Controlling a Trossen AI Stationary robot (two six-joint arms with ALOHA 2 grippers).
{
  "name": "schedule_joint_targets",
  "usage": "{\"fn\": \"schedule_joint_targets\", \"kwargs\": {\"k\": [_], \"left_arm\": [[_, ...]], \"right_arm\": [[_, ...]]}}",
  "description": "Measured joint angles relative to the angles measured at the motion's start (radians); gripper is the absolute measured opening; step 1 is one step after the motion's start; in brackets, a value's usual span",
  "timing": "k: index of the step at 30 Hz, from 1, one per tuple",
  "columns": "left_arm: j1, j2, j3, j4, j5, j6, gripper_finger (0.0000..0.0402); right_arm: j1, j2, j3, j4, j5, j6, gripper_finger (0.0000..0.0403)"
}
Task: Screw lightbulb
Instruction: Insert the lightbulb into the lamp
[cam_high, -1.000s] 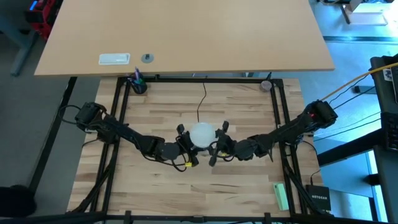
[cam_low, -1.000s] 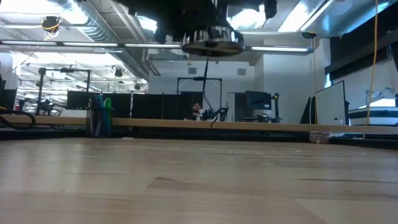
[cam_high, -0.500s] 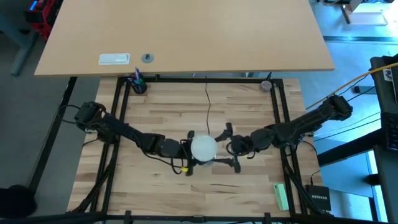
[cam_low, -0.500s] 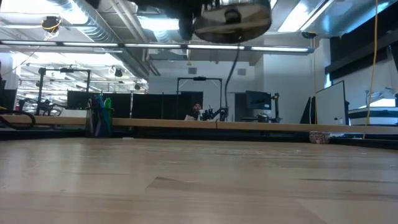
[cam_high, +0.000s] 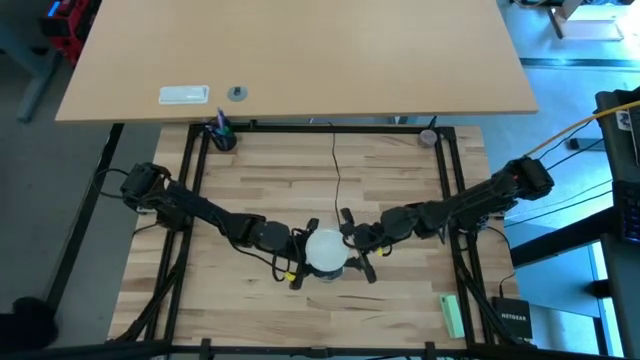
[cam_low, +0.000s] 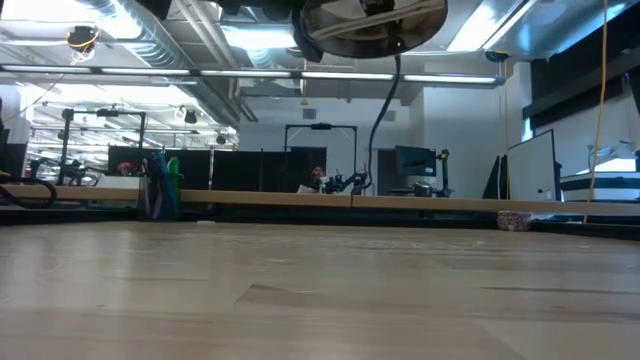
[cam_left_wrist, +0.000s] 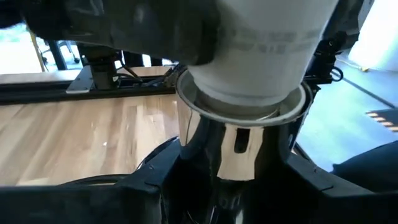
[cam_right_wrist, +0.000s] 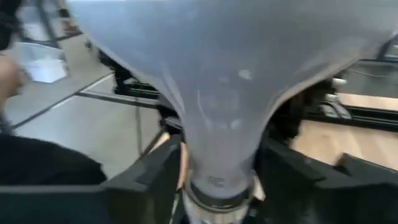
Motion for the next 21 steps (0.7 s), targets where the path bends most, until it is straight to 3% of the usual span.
{"fn": "schedule_joint_targets", "kwargs": {"k": [3,7,14,18,21], "left_arm": [[0.007,0.000,0.000,-0.012,-0.031,-0.015,0.0170],[0.006,0.000,0.000,-0.043,-0.157,-0.035,0.0170],[-0.015,0.001,-0.001,-0.049,-0.453,-0.050,0.0170],[-0.018,0.002,0.000,-0.027,-0.522,-0.043,0.0170],[-0.018,0.002,0.011,-0.044,-0.540,-0.056,0.0170]], "right_arm": [[0.001,-0.004,0.000,-0.017,0.062,0.000,0.0134],[0.004,-0.018,0.000,-0.080,0.141,0.003,0.0135],[0.078,-0.013,0.003,-0.107,0.561,0.021,0.0135],[0.102,0.008,0.005,-0.088,0.785,0.081,0.0135],[0.102,0.036,0.006,-0.061,0.848,0.104,0.0134]]}}
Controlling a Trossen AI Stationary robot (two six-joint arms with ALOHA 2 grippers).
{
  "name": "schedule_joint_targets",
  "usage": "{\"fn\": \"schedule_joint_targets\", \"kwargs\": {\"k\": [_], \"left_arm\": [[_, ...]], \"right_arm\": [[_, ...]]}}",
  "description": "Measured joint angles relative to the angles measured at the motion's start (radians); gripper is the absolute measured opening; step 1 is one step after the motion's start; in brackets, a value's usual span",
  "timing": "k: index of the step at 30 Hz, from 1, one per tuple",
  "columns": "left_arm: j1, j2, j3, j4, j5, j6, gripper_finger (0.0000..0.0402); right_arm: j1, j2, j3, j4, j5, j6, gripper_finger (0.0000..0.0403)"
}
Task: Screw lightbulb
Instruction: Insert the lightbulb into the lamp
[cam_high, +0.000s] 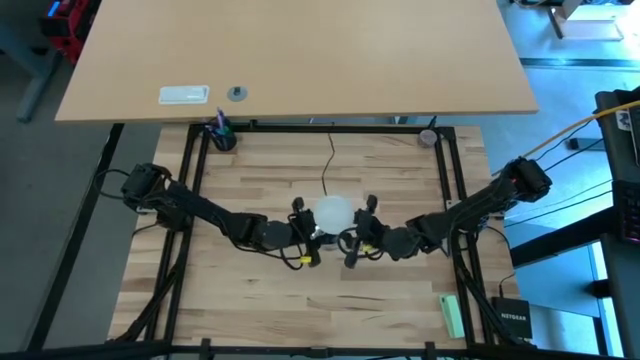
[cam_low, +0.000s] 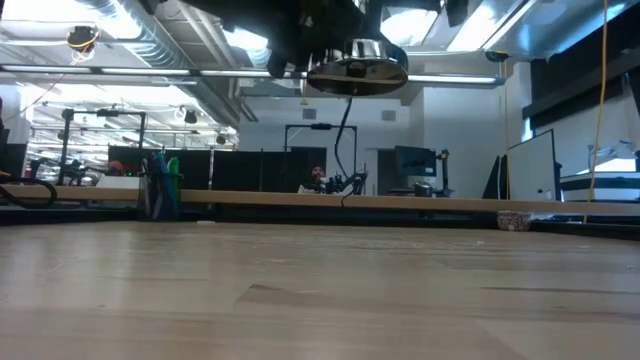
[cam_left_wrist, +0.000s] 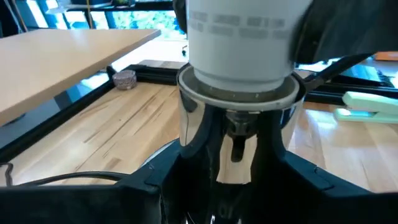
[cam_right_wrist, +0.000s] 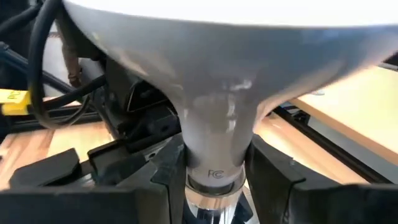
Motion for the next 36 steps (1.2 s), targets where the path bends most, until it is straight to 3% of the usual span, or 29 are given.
{"fn": "schedule_joint_targets", "kwargs": {"k": [8,14,18,23,28,36], "left_arm": [[0.000,0.000,0.015,-0.061,-0.004,-0.040,0.0170],[-0.012,-0.002,0.017,-0.060,0.037,-0.009,0.0170],[-0.015,-0.002,0.017,-0.044,0.096,0.017,0.0170],[-0.005,-0.007,0.017,-0.022,0.345,0.055,0.0170],[0.011,-0.004,0.017,-0.021,0.579,0.071,0.0170],[0.014,-0.002,0.017,-0.029,0.627,0.072,0.0170]], "right_arm": [[-0.008,0.014,-0.005,0.070,-0.046,-0.043,0.0143],[0.005,-0.074,-0.006,-0.029,-0.159,-0.057,0.0274],[0.011,-0.170,-0.005,-0.194,-0.314,-0.056,0.0317],[0.009,-0.218,-0.005,-0.256,-0.563,-0.069,0.0312],[0.009,-0.165,-0.005,-0.102,-0.636,-0.134,0.0286],[-0.046,-0.021,-0.005,0.101,-0.783,-0.155,0.0258]]}}
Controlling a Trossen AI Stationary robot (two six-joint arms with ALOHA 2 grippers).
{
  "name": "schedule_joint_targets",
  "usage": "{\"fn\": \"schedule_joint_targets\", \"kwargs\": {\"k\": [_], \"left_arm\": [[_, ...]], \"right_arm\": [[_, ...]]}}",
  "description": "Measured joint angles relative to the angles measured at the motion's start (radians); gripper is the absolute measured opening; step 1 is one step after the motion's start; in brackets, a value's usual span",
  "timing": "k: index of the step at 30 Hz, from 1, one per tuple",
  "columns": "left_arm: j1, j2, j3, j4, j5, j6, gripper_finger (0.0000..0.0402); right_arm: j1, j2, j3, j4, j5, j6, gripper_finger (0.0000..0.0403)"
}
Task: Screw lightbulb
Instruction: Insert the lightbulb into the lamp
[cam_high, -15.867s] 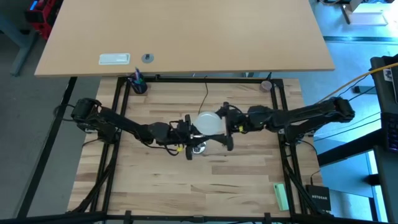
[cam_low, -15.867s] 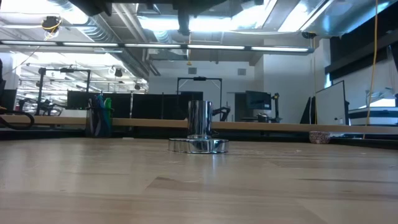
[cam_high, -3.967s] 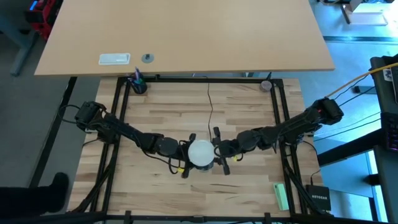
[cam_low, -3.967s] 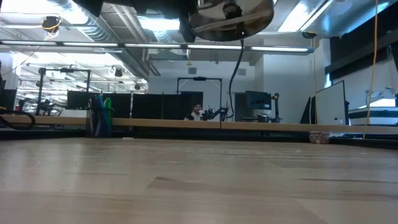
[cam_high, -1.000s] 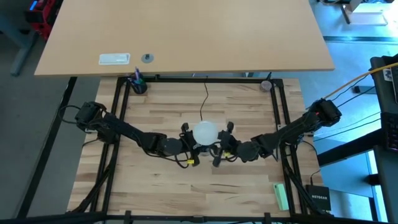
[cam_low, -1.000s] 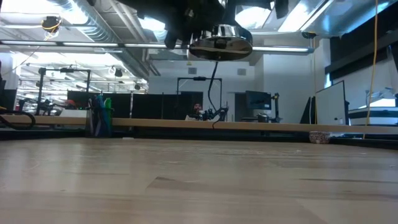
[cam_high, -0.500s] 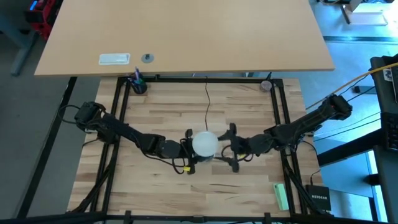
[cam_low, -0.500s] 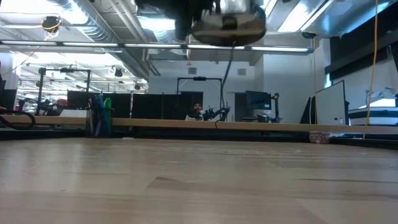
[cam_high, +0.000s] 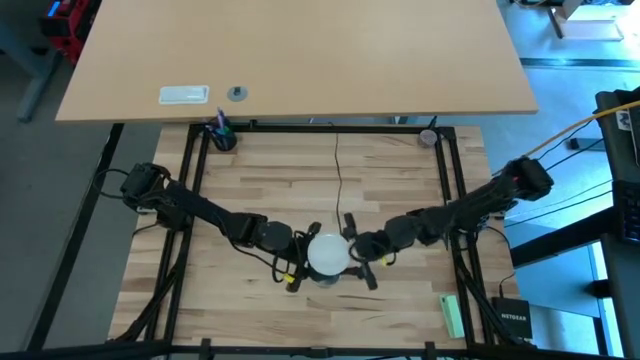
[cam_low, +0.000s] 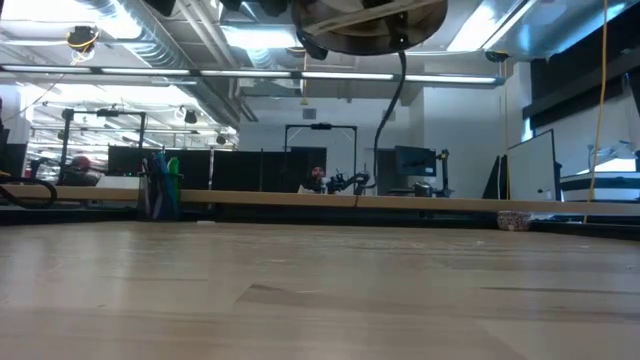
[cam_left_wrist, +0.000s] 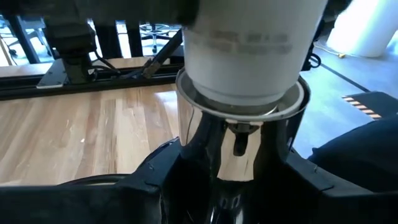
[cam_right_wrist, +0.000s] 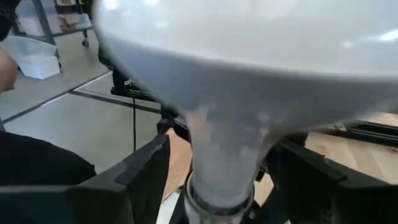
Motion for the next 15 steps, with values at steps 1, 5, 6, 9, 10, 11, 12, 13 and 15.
{"fn": "schedule_joint_targets", "kwargs": {"k": [1,5,6,9,10,11,12,13,15], "left_arm": [[0.000,0.000,0.000,-0.003,0.000,0.000,0.0170],[0.001,0.000,0.000,-0.016,0.001,0.000,0.0170],[0.001,0.000,0.000,-0.015,0.000,0.000,0.0170],[0.003,0.000,0.000,-0.013,-0.019,-0.003,0.0170],[0.004,0.001,0.000,-0.016,-0.034,-0.010,0.0170],[0.005,0.001,0.000,-0.020,-0.056,-0.018,0.0170],[0.005,0.001,0.000,-0.024,-0.085,-0.024,0.0170],[0.005,0.001,0.000,-0.031,-0.117,-0.028,0.0170],[0.006,0.001,-0.002,-0.050,-0.204,-0.043,0.0170]], "right_arm": [[-0.004,0.008,0.000,0.017,-0.008,0.001,0.0254],[-0.011,0.009,0.000,0.023,-0.020,0.001,0.0211],[-0.011,0.007,0.000,0.019,-0.020,0.001,0.0191],[-0.009,0.006,0.000,0.014,-0.009,0.003,0.0151],[-0.009,0.006,0.000,0.006,0.007,0.008,0.0151],[-0.008,0.005,0.000,-0.005,0.035,0.018,0.0151],[-0.008,0.004,0.001,-0.020,0.066,0.030,0.0151],[-0.008,0.003,0.002,-0.034,0.101,0.045,0.0151],[-0.001,0.003,0.002,-0.062,0.195,0.069,0.0151]]}}
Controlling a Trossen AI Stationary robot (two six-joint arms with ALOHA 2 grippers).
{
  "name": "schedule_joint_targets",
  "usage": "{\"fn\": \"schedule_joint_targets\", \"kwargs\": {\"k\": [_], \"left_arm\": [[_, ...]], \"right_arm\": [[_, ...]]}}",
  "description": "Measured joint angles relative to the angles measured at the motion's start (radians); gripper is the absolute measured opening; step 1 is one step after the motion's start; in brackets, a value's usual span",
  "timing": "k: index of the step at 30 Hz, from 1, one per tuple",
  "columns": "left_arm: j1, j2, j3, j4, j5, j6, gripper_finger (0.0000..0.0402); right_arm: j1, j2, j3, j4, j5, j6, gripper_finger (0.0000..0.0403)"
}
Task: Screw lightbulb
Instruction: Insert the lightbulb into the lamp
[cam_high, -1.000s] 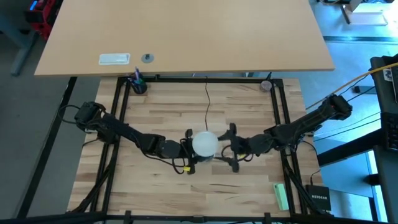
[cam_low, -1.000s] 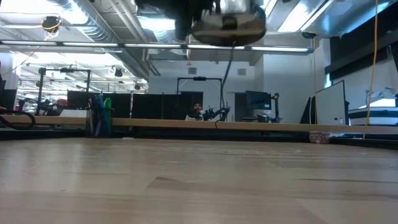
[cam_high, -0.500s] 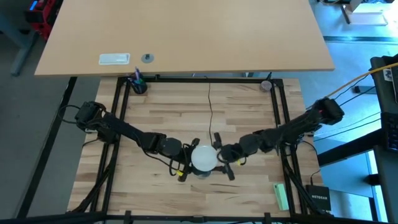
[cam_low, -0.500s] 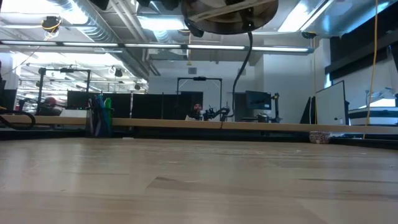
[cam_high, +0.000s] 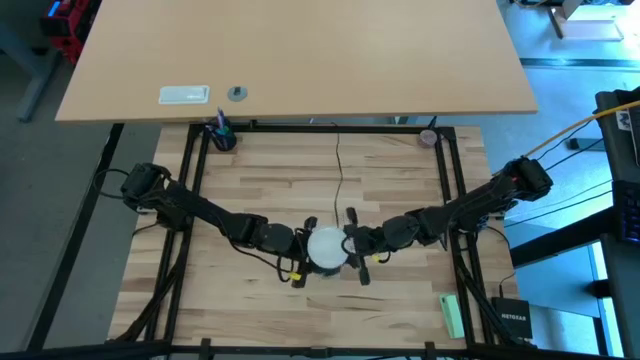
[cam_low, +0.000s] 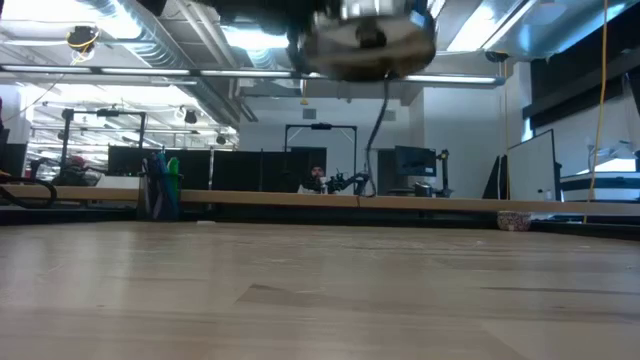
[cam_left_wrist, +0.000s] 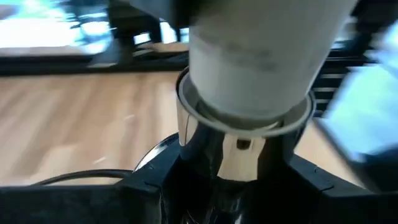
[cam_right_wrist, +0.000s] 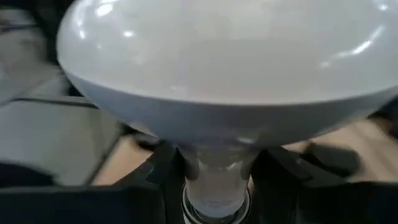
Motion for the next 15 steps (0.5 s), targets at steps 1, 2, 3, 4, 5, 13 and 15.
{"fn": "schedule_joint_targets", "kwargs": {"k": [1,2,3,4,5,13,15], "left_arm": [[0.000,0.001,0.000,-0.007,-0.049,-0.007,0.0170],[0.000,0.001,0.000,-0.012,-0.096,-0.013,0.0170],[0.001,0.001,0.000,-0.014,-0.144,-0.024,0.0170],[0.001,0.001,0.000,-0.013,-0.190,-0.033,0.0170],[0.000,0.001,0.000,-0.010,-0.231,-0.041,0.0170],[-0.007,0.002,0.002,-0.005,-0.389,-0.080,0.0170],[-0.009,0.002,0.001,-0.012,-0.395,-0.087,0.0170]], "right_arm": [[0.007,0.000,0.000,-0.010,0.054,0.009,0.0151],[0.010,0.000,0.000,-0.017,0.116,0.016,0.0151],[0.017,0.000,0.000,-0.020,0.185,0.030,0.0151],[0.023,0.000,0.000,-0.021,0.250,0.044,0.0151],[0.029,0.000,0.000,-0.023,0.320,0.062,0.0151],[0.044,0.027,0.003,-0.021,0.569,0.133,0.0151],[0.036,0.032,0.002,0.002,0.528,0.118,0.0151]]}}
